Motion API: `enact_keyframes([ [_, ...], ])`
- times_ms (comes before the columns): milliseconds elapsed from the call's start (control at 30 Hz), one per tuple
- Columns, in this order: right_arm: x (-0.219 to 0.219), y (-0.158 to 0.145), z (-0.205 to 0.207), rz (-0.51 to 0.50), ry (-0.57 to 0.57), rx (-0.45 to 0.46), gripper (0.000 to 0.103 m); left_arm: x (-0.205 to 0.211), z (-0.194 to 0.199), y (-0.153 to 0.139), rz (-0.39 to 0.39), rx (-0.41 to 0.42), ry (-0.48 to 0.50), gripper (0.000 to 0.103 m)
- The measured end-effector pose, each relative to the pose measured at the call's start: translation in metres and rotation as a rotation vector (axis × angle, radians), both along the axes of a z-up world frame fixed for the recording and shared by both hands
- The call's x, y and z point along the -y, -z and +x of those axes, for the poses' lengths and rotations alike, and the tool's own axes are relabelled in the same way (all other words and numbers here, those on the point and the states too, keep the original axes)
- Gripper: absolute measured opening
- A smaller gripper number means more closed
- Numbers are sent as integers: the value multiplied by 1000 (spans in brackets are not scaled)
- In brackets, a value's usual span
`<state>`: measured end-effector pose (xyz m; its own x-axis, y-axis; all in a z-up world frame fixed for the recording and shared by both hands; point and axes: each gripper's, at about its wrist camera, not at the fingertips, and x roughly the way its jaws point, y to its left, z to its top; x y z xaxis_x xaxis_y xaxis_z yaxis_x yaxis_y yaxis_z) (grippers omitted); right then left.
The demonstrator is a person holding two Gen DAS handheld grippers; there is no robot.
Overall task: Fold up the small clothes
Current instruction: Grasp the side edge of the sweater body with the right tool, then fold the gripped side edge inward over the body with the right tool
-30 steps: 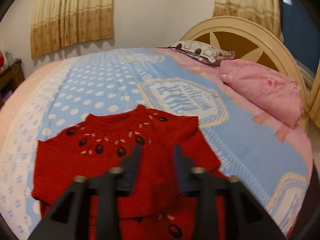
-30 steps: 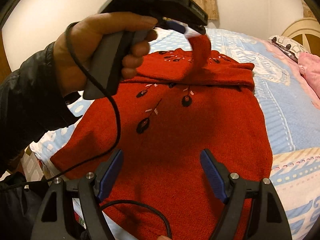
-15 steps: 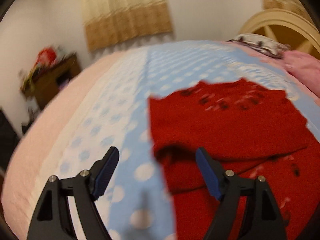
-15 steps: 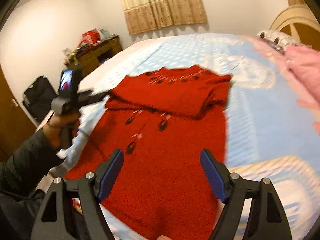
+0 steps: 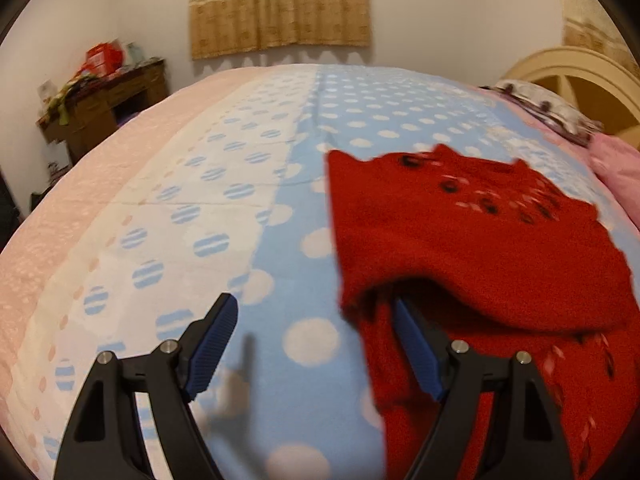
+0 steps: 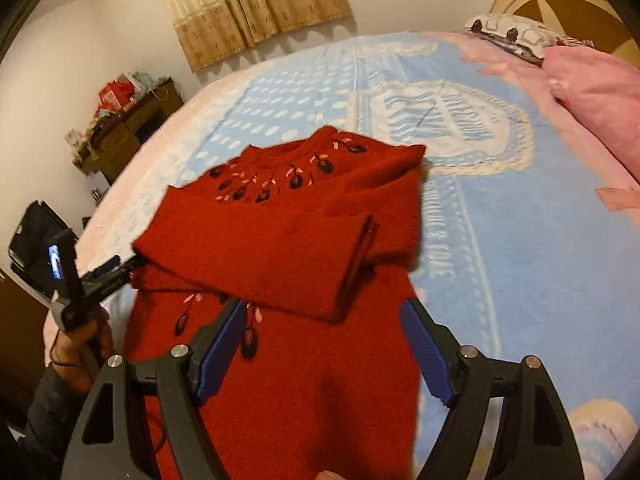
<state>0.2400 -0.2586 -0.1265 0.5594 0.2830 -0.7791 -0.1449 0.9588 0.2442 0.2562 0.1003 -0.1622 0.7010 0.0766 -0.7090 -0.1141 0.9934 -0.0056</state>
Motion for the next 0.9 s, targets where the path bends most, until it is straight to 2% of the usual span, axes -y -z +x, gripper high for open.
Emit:
enact_keyframes([
  [133,-7,17,23,-36,13,-28,79,-22,14,12,-103,-37,-70,95],
  [200,-7,24,32,-58,30,-40,79,-28,12,15,-143,-43,-84,97],
  [267,-5,32,41,-65,46,-65,63,-28,8,16,-146,-29,-86,98],
  [400,-4,46,53,-64,56,-98,55,-23,7,17,-116,-28,-84,100],
  [467,-8,46,53,-66,39,-96,35,-25,7,17,-129,-26,-87,101],
  [500,-10,46,53,-67,27,-91,32,-25,6,18,-130,-24,-85,101],
  [533,-13,44,51,-65,4,-87,16,-26,6,18,-129,-23,-85,101],
  [567,-16,42,50,-66,-10,-84,7,-25,6,18,-127,-21,-85,102],
  [700,-24,20,38,-153,-40,9,7,-23,7,19,-113,-25,-85,103],
  [833,-14,-2,38,-205,23,81,6,-23,8,19,-105,-27,-88,103],
  [900,-3,-4,43,-213,61,81,6,-22,8,19,-101,-28,-89,103],
])
